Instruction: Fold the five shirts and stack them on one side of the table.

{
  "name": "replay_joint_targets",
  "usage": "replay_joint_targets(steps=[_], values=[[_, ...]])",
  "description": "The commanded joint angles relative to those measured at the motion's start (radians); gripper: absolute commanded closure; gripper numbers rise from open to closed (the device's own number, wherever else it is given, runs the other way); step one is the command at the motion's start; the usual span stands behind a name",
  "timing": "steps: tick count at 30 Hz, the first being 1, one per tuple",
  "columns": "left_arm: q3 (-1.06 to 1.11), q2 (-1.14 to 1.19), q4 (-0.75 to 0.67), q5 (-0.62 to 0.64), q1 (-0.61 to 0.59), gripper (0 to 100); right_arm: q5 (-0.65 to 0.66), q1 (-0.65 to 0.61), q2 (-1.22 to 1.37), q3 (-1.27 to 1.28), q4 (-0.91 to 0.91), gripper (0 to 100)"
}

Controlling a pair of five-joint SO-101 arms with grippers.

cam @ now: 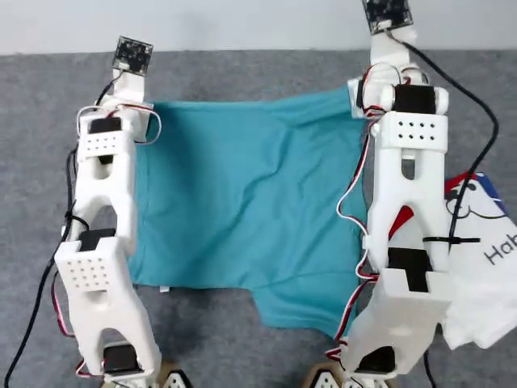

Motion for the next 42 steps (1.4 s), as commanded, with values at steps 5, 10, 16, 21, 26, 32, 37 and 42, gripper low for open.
replay_joint_targets(steps=[5,10,16,21,26,32,37,42], values=[[-0.211,-0.012,0.405,-0.086,-0.055,99,0.061,0.019,-0.084,-0.048,0.332,98.9],[-0.245,-0.014,0.64,-0.216,-0.035,99,0.121,0.018,-0.185,-0.046,0.545,98.9],[-0.245,-0.015,0.822,-0.258,-0.046,99,0.146,0.038,-0.282,-0.008,0.616,98.9],[-0.245,-0.015,0.973,-0.319,-0.081,99,0.166,0.044,-0.404,0.176,0.618,98.9],[-0.206,-0.046,0.974,-0.319,-0.147,99,0.21,0.042,-0.568,0.457,0.613,98.9],[0.058,-0.204,0.971,-0.322,-0.118,99,0.239,0.039,-0.707,0.723,0.547,98.9],[0.26,-0.365,0.97,-0.321,-0.103,99,0.244,0.044,-0.774,0.838,0.55,98.9],[0.417,-0.474,0.951,-0.322,-0.098,99,0.245,0.038,-0.831,0.896,0.565,98.9]])
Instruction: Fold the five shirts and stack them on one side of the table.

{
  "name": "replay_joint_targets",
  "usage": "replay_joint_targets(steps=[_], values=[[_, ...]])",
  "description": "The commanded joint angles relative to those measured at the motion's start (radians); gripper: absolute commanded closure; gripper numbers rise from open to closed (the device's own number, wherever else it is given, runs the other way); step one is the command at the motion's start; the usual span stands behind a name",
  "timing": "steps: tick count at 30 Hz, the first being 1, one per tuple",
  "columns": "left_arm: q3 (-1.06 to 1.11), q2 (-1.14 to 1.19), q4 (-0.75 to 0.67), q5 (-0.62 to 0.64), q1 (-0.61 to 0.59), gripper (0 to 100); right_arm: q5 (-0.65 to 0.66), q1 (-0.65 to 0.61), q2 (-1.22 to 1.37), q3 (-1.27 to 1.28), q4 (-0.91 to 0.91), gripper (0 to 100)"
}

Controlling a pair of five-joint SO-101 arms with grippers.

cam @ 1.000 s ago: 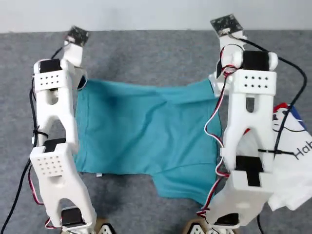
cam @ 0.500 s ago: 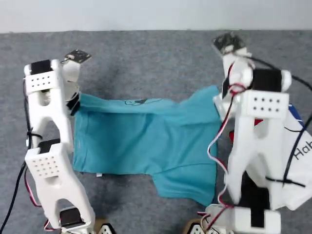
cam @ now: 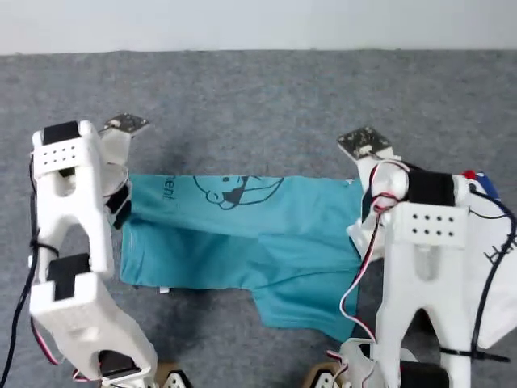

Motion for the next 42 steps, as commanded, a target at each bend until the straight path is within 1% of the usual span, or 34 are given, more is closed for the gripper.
replay_joint_targets(steps=[1,4,8,12,17,20,24,29,32,35,39,42], values=[[0.088,-0.112,-0.008,-0.015,0.008,99,0.02,0.013,-0.061,0.018,0.027,98.9],[0.166,-0.149,-0.014,-0.015,0.003,99,0.058,0.021,-0.101,0.051,0.058,98.9],[0.243,-0.184,-0.014,-0.015,0.003,99,0.069,0.012,-0.162,0.135,0.056,98.9],[0.317,-0.213,-0.018,-0.015,-0.008,99,0.109,0.013,-0.206,0.236,0.056,98.9],[0.424,-0.23,-0.089,-0.015,-0.018,99,0.11,0.013,-0.259,0.313,0.056,98.9],[0.456,-0.236,-0.092,-0.015,-0.018,99,0.112,0.012,-0.275,0.345,0.056,98.9],[0.452,-0.236,-0.091,-0.014,-0.018,99,0.133,0.012,-0.288,0.347,0.056,98.9],[0.387,-0.236,-0.075,-0.015,-0.018,99,0.138,0.008,-0.3,0.313,0.058,98.9],[0.378,-0.236,-0.043,-0.017,-0.023,99,0.133,-0.036,-0.3,0.322,0.061,98.9],[0.38,-0.236,-0.038,-0.038,-0.064,99,0.132,-0.074,-0.3,0.328,0.061,98.9],[0.383,-0.236,-0.035,-0.074,-0.141,99,0.132,-0.096,-0.3,0.334,0.061,98.9],[0.386,-0.235,-0.035,-0.089,-0.147,99,0.135,-0.102,-0.3,0.35,0.061,98.9]])
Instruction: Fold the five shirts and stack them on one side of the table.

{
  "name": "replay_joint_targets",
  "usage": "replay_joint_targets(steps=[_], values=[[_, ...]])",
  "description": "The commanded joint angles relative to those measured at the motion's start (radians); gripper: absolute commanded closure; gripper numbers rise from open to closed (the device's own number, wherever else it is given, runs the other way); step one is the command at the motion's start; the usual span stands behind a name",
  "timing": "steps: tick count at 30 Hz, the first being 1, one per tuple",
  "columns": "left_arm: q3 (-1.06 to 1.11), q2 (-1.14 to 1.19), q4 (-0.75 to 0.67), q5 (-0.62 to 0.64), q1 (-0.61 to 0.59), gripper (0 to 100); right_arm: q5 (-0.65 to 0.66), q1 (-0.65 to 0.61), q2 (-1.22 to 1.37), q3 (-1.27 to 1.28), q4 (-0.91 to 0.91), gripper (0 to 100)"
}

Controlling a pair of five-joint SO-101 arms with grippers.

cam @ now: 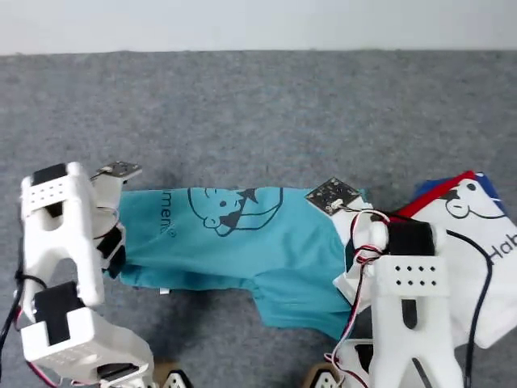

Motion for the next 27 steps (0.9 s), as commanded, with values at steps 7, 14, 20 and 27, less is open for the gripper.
replay_joint_targets(steps=[7,14,20,27], values=[[0.002,-0.032,0.011,-0.026,0.029,99,0.011,-0.015,-0.016,-0.006,0.042,98.9],[0.03,-0.038,0.011,-0.023,0.058,98,0.006,-0.015,-0.019,-0.006,0.042,92.7],[0.03,-0.041,0.015,-0.025,0.057,95,-0.026,-0.008,-0.019,-0.02,0.044,89.0],[0.03,-0.041,0.015,-0.025,0.055,95,-0.028,-0.008,-0.019,-0.02,0.044,89.0]])
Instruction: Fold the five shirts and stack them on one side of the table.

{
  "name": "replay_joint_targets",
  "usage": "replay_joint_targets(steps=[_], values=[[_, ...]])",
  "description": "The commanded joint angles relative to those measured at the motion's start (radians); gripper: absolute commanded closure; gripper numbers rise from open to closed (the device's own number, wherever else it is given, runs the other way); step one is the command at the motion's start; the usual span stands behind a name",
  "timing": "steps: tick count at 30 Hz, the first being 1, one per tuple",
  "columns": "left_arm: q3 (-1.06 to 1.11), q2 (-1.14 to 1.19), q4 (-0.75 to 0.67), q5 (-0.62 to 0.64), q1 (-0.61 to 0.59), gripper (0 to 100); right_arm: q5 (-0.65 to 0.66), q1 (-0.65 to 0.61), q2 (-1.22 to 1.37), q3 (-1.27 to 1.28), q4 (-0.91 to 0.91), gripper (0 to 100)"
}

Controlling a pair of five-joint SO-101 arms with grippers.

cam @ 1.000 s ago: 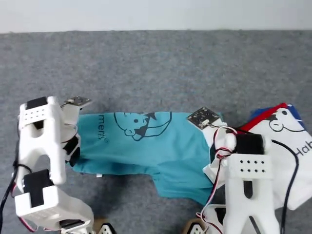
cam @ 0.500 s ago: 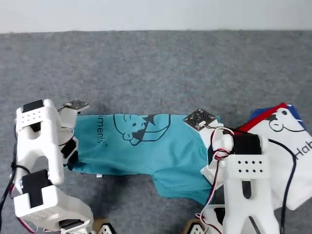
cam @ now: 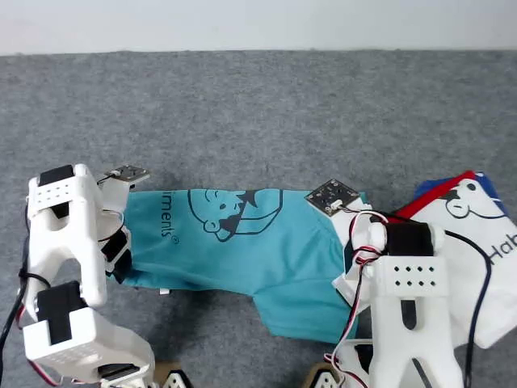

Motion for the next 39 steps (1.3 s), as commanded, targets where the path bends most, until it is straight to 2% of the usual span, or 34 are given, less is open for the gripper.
replay_joint_targets(steps=[1,9,13,19,24,28,35,39], values=[[0.001,-0.041,0.015,-0.008,-0.005,95,-0.011,-0.002,-0.016,-0.02,0.044,89.0],[-0.002,-0.043,0.04,-0.104,-0.133,94,-0.011,-0.002,-0.016,-0.02,0.044,89.3],[-0.002,-0.043,0.044,-0.114,-0.155,94,-0.009,-0.008,-0.016,-0.02,0.042,89.3],[0.002,-0.032,0.064,-0.114,-0.06,88,-0.008,-0.01,-0.016,-0.018,0.041,89.1],[-0.01,-0.032,0.057,-0.114,0.035,88,-0.006,-0.01,-0.016,-0.017,0.041,89.1],[-0.039,-0.032,0.064,-0.109,0.055,85,-0.006,-0.01,-0.016,-0.017,0.041,89.1],[-0.045,-0.04,0.066,-0.115,-0.031,82,-0.006,-0.01,-0.016,-0.017,0.041,89.1],[-0.136,-0.043,0.075,-0.112,-0.135,82,0.018,-0.01,-0.016,-0.015,0.041,89.3]])
